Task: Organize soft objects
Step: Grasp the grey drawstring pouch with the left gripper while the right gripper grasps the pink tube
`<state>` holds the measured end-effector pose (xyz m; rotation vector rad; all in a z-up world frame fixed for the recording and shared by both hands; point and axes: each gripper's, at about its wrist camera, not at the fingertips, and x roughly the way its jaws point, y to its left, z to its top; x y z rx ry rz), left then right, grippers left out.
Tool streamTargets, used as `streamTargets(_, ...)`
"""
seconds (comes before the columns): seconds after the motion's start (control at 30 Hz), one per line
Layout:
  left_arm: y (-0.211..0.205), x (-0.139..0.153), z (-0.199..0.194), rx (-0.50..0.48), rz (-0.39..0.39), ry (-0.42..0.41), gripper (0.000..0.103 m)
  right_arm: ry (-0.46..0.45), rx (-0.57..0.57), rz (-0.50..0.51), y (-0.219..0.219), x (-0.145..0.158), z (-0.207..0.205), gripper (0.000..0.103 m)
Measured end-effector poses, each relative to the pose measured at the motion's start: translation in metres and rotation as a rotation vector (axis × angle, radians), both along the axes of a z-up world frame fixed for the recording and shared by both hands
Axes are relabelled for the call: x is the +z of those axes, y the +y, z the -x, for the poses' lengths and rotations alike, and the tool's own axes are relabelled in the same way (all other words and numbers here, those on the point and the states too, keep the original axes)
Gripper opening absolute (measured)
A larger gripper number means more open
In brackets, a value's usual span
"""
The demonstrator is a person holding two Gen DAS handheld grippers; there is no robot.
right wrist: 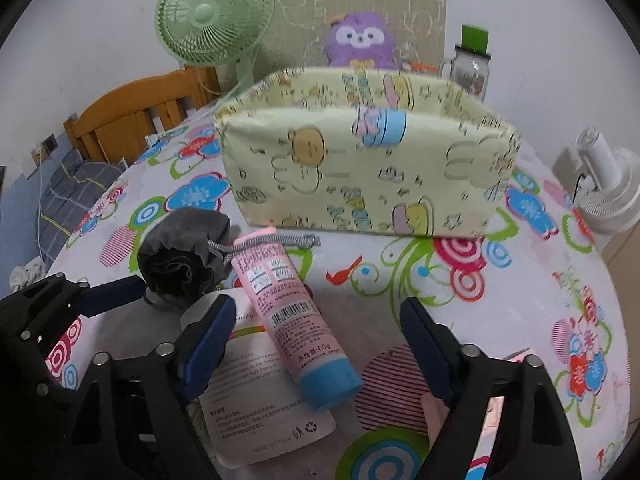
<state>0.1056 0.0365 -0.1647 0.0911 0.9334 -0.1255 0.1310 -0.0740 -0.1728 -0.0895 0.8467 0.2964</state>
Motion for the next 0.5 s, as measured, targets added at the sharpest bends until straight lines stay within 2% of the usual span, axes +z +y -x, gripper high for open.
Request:
streamTargets(0.13, -0.003, 0.000, 0.001, -0.009, -0.029, -0.011, 0.079, 0.095, 0.003, -0.061, -0.001, -0.011, -0.008, 0.067)
streamTargets(0.2, -0.004, 0.000, 0.000, -0.012, -0.034, -0.007, 0.079, 0.112, 0.015, -0.080, 0.000, -0.013, -0.009, 0.061)
streamTargets(0.23, -0.004, 0.000, 0.000, -0.015, -0.034, -0.007, 0.079, 0.113, 0.018, -0.077, 0.001, -0.013, -0.009, 0.059)
streamTargets(0.3, -0.004, 0.000, -0.001, -0.020, -0.037, -0.004, 0.081, 0.094, 0.030, -0.043, 0.008, -0.010, -0.007, 0.046)
streamTargets(0.4, -0.004, 0.001, -0.002, -0.031, -0.051, -0.005, 0.081, 0.081, 0.044, -0.006, 0.015, -0.006, -0.006, 0.040)
streamTargets(0.5, -0.001, 0.001, -0.003, -0.034, -0.032, 0.000, 0.081, 0.073, 0.041, -0.003, 0.017, -0.005, -0.005, 0.037)
